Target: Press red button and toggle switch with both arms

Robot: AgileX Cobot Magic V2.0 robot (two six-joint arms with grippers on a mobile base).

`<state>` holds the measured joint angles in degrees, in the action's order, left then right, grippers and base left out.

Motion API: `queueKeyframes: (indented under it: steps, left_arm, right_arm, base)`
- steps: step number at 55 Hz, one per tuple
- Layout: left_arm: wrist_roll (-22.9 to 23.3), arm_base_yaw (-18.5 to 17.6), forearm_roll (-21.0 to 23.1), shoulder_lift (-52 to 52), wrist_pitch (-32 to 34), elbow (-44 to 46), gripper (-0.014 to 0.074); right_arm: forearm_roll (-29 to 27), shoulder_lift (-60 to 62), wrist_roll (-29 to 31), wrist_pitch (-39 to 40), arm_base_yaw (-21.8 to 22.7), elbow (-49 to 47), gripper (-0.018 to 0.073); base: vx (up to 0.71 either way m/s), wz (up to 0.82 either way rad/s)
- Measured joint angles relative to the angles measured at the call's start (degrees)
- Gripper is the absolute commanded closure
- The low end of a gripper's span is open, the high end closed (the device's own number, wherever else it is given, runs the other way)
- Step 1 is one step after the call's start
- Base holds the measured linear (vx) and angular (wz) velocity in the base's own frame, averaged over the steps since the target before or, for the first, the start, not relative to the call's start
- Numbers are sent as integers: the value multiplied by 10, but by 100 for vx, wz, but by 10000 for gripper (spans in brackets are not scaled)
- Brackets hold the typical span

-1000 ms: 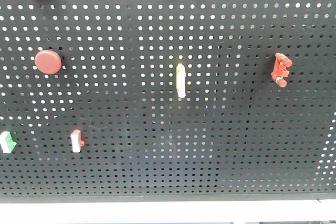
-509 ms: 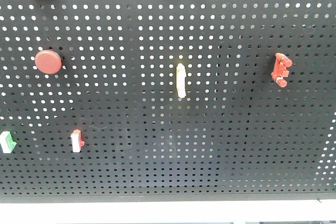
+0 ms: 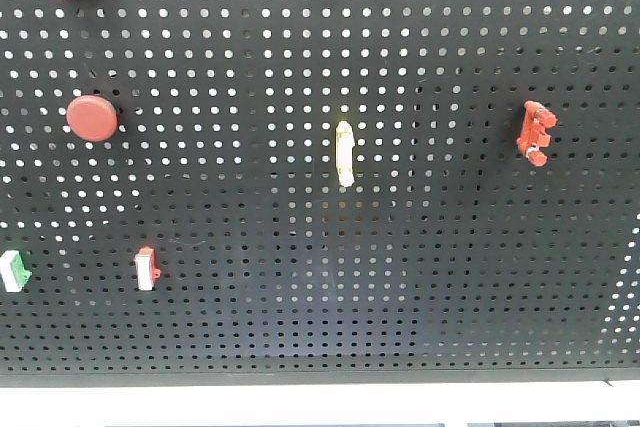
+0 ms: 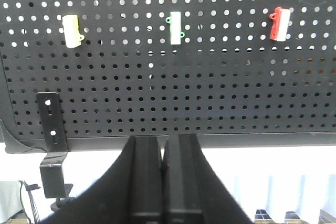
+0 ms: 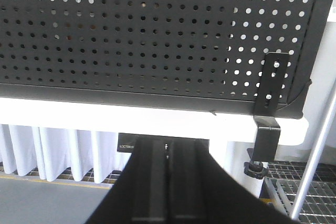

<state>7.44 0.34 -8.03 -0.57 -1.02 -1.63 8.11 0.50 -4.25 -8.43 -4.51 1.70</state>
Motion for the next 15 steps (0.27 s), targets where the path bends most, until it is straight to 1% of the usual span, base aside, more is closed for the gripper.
queueKeyframes:
  steps: [15]
  left_arm:
    - [0,0,0,0,0,0,594]
  right_arm:
    - [0,0,0,0,0,0,559]
  base:
    - [0,0]
